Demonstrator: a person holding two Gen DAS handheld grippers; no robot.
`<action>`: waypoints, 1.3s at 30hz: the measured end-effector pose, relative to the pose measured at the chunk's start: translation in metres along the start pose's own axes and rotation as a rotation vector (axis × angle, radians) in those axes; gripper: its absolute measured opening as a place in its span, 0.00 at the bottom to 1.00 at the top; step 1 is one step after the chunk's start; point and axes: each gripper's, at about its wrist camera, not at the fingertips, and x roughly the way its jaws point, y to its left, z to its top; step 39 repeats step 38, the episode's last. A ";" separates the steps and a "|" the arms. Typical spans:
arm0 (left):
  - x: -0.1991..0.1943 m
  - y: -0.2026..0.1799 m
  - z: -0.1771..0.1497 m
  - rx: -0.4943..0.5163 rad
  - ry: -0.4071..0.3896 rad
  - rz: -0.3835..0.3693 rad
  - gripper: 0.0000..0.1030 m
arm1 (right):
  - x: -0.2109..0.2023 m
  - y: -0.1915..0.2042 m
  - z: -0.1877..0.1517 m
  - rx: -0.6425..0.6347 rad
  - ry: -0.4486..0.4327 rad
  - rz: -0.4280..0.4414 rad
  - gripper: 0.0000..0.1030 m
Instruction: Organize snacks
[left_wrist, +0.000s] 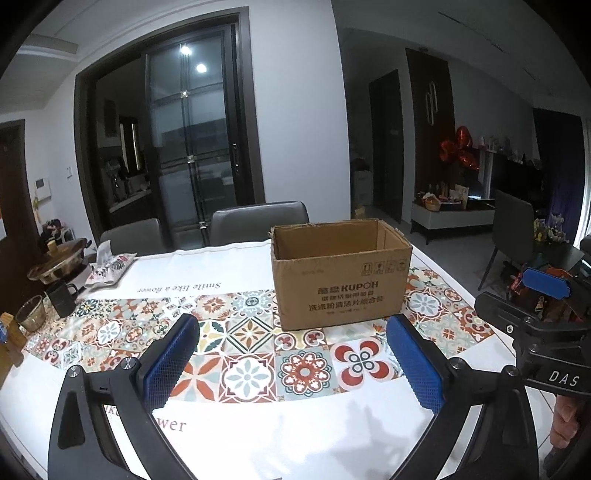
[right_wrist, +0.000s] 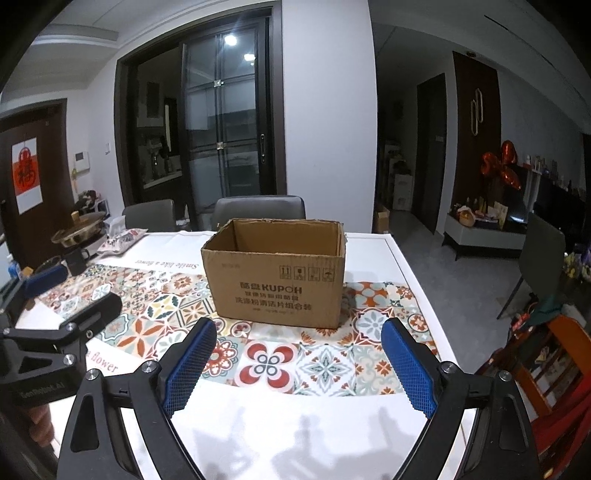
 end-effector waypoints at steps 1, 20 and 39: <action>0.000 -0.001 -0.001 0.003 0.001 0.002 1.00 | 0.001 0.000 -0.001 0.004 0.002 0.001 0.89; 0.004 -0.002 -0.005 0.011 0.003 0.042 1.00 | 0.005 -0.005 -0.007 0.009 0.014 -0.019 0.89; 0.008 -0.001 -0.008 0.007 0.021 0.042 1.00 | 0.010 -0.007 -0.009 0.006 0.026 -0.027 0.89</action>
